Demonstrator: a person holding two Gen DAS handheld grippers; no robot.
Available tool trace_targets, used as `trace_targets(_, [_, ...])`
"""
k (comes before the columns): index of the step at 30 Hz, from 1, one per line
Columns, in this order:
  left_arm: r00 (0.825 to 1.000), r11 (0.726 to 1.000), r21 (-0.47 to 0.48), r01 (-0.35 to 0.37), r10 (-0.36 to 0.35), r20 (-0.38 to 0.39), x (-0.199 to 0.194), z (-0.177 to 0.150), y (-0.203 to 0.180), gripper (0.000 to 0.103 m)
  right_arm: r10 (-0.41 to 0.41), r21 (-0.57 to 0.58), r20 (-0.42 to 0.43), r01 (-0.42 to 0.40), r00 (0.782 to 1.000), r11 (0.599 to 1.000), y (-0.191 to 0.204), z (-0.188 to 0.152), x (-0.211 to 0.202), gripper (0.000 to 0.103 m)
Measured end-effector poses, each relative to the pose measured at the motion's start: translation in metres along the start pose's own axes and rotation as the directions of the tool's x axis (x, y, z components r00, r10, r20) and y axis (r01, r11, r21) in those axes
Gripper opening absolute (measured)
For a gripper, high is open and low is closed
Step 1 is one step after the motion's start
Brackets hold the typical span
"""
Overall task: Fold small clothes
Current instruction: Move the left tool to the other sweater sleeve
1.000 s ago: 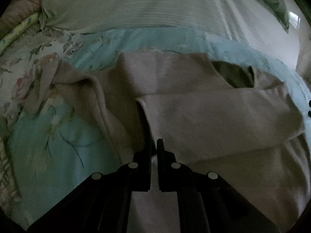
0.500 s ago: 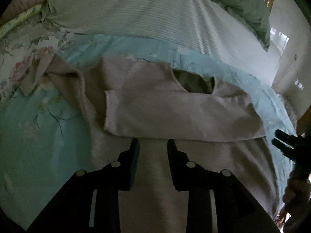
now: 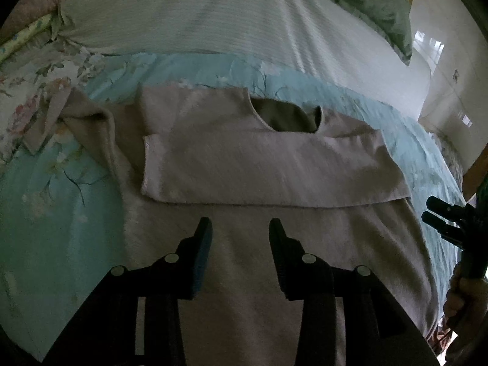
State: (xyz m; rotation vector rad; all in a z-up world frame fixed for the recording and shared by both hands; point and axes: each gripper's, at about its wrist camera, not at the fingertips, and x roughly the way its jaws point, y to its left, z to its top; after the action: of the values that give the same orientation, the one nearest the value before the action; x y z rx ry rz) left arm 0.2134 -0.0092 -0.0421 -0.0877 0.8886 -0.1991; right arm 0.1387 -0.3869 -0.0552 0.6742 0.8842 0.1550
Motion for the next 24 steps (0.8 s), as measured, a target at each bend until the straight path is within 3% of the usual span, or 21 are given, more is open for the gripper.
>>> trace_targets(12, [1.000, 1.000, 0.010, 0.011, -0.011, -0.017, 0.005, -0.004, 0.000, 0.042, 0.006, 0.002, -0.004, -0.006, 1.000, 1.000, -0.001, -0.002, 0.000, 0.073])
trace_targets(17, [1.000, 1.000, 0.005, 0.014, -0.013, -0.012, 0.004, -0.005, 0.003, 0.048, 0.013, -0.001, -0.006, -0.013, 1.000, 1.000, 0.003, -0.003, 0.000, 0.073])
trace_targets(24, [1.000, 0.999, -0.042, -0.006, 0.006, -0.008, 0.002, -0.004, 0.029, 0.053, 0.021, -0.009, -0.007, -0.021, 1.000, 1.000, 0.008, -0.004, 0.001, 0.073])
